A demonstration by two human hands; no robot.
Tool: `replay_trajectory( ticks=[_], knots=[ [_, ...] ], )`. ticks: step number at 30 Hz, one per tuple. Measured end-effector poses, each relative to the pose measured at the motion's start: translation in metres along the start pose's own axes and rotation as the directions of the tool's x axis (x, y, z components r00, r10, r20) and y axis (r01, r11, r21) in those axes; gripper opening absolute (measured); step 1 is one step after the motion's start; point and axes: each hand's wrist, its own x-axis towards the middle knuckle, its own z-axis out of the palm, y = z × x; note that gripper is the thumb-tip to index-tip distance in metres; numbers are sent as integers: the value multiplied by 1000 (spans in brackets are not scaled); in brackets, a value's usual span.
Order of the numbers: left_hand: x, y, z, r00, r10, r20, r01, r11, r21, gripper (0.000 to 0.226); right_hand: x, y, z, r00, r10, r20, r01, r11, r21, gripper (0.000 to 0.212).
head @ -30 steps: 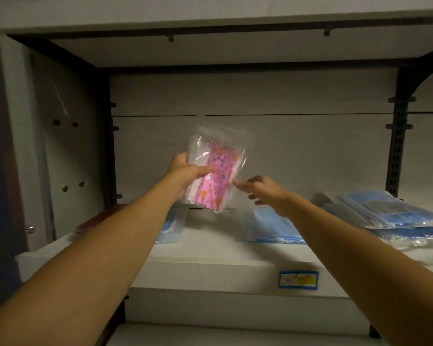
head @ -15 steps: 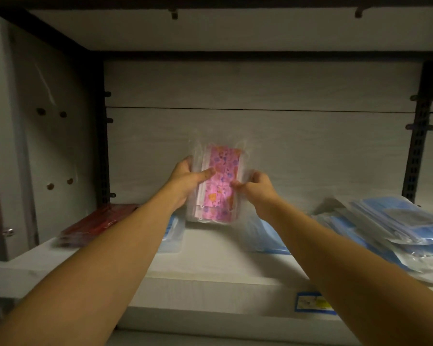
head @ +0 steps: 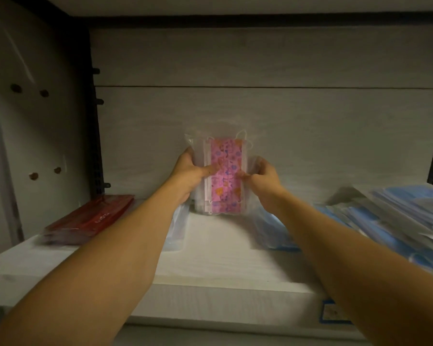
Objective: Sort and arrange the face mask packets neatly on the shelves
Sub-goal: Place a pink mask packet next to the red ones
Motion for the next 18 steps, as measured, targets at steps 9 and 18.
replay_trajectory(
  ticks=[9,18],
  knots=[
    [-3,-7,0,1000,-15,12,16,996,-82,53,0,7,-6,988,70,135,-73,997,17,51],
    [-5,0,7,999,-43,-23,37,978,-203,18,-1,9,1,994,39,104,-43,998,38,48]
  ],
)
